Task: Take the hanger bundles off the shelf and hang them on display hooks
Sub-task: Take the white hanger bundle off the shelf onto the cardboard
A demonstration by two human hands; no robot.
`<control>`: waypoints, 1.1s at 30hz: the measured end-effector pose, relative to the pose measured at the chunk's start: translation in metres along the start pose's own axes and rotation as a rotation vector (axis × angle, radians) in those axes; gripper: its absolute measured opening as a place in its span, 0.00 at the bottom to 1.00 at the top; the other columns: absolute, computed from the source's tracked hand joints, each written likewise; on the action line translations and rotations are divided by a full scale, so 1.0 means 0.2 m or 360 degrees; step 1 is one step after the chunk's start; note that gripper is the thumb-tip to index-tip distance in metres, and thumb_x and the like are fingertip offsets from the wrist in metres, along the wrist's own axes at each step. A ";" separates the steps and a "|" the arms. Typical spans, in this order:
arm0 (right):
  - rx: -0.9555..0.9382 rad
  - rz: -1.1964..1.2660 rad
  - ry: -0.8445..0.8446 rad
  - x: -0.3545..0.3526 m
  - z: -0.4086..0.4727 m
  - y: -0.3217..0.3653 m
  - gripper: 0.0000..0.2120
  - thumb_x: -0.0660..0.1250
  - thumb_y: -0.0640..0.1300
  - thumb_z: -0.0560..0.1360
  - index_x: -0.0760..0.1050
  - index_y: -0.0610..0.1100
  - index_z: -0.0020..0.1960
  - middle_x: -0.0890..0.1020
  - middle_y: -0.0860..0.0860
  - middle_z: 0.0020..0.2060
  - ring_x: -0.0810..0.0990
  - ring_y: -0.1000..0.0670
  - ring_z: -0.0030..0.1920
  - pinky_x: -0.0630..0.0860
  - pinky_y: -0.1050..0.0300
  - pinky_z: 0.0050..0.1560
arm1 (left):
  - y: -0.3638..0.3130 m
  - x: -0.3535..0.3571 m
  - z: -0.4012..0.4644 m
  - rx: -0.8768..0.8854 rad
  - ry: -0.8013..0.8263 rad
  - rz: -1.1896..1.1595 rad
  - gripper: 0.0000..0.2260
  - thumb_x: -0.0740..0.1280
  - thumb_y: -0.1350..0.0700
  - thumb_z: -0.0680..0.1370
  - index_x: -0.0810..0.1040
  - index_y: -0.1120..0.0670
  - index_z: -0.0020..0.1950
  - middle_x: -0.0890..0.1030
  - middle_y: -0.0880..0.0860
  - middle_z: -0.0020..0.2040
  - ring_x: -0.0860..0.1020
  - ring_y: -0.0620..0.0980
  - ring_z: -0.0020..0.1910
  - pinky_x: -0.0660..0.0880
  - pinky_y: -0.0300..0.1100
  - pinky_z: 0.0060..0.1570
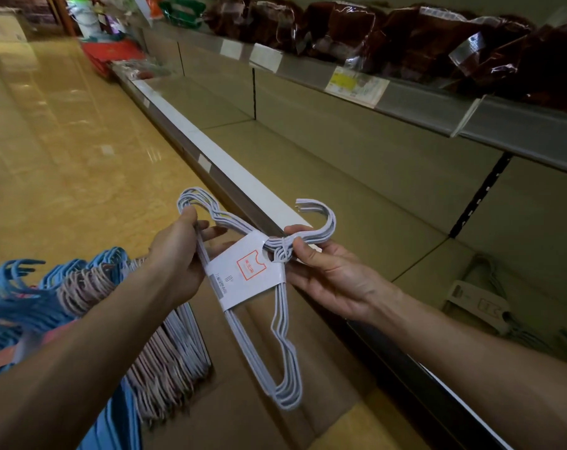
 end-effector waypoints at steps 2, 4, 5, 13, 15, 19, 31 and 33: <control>-0.0004 -0.0084 -0.0037 -0.01 0.02 -0.02 0.10 0.68 0.35 0.71 0.80 0.41 0.52 0.81 0.36 0.58 0.80 0.40 0.59 0.79 0.47 0.61 | -0.04 -0.07 0.02 0.0102 -0.0088 0.0170 0.23 0.57 0.46 0.84 0.67 0.60 0.73 0.80 0.58 0.57 0.82 0.57 0.45 0.79 0.52 0.44; -0.0008 -0.0175 -0.0089 -0.03 0.06 -0.05 0.13 0.69 0.35 0.70 0.78 0.41 0.54 0.78 0.36 0.61 0.77 0.40 0.62 0.78 0.48 0.62 | -0.07 -0.13 0.03 0.0159 -0.0115 0.0360 0.23 0.58 0.45 0.84 0.69 0.58 0.73 0.79 0.56 0.54 0.80 0.57 0.49 0.76 0.49 0.45; -0.0011 -0.0206 -0.0117 -0.04 0.08 -0.06 0.13 0.69 0.35 0.70 0.77 0.41 0.55 0.78 0.36 0.61 0.77 0.40 0.62 0.77 0.48 0.62 | -0.09 -0.16 0.04 0.0166 -0.0126 0.0433 0.24 0.58 0.45 0.84 0.68 0.58 0.74 0.78 0.57 0.57 0.80 0.58 0.51 0.76 0.49 0.47; -0.0068 -0.0612 -0.0401 -0.15 0.29 -0.22 0.08 0.67 0.31 0.77 0.78 0.40 0.53 0.86 0.46 0.45 0.84 0.48 0.50 0.82 0.52 0.53 | -0.26 -0.36 0.04 0.0341 -0.0137 0.0572 0.17 0.58 0.45 0.84 0.75 0.55 0.65 0.82 0.54 0.56 0.84 0.56 0.51 0.80 0.49 0.52; -0.0101 -0.0813 -0.0427 -0.15 0.34 -0.26 0.08 0.68 0.33 0.77 0.80 0.42 0.53 0.86 0.46 0.48 0.84 0.46 0.53 0.81 0.50 0.56 | -0.28 -0.40 0.03 0.0370 -0.0182 0.0488 0.16 0.59 0.46 0.84 0.76 0.55 0.63 0.82 0.55 0.55 0.85 0.56 0.49 0.81 0.49 0.50; -0.0133 -0.1267 -0.0394 -0.11 0.45 -0.33 0.08 0.70 0.38 0.77 0.80 0.47 0.55 0.85 0.48 0.53 0.84 0.49 0.56 0.80 0.47 0.60 | -0.28 -0.49 0.03 0.0381 -0.0265 0.0326 0.14 0.59 0.47 0.84 0.76 0.55 0.62 0.82 0.55 0.54 0.84 0.56 0.49 0.81 0.50 0.50; -0.0217 -0.1955 -0.0260 0.17 0.66 -0.61 0.10 0.68 0.41 0.79 0.80 0.46 0.59 0.84 0.51 0.53 0.81 0.51 0.55 0.78 0.50 0.61 | -0.33 -0.67 0.02 0.0389 -0.0359 0.0133 0.13 0.59 0.48 0.84 0.77 0.54 0.61 0.81 0.52 0.52 0.84 0.52 0.46 0.81 0.45 0.44; -0.0244 -0.2020 -0.0229 0.22 0.67 -0.65 0.10 0.69 0.39 0.78 0.81 0.45 0.58 0.84 0.50 0.52 0.81 0.51 0.54 0.79 0.48 0.59 | -0.32 -0.68 0.01 0.0382 -0.0347 0.0116 0.13 0.59 0.48 0.84 0.77 0.54 0.60 0.81 0.51 0.52 0.83 0.52 0.45 0.80 0.44 0.43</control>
Point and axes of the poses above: each hand's wrist, its own z-axis towards the middle knuckle, its own x-axis out of the palm, y = z × x, the point moved 10 cm from there along z, towards the middle knuckle
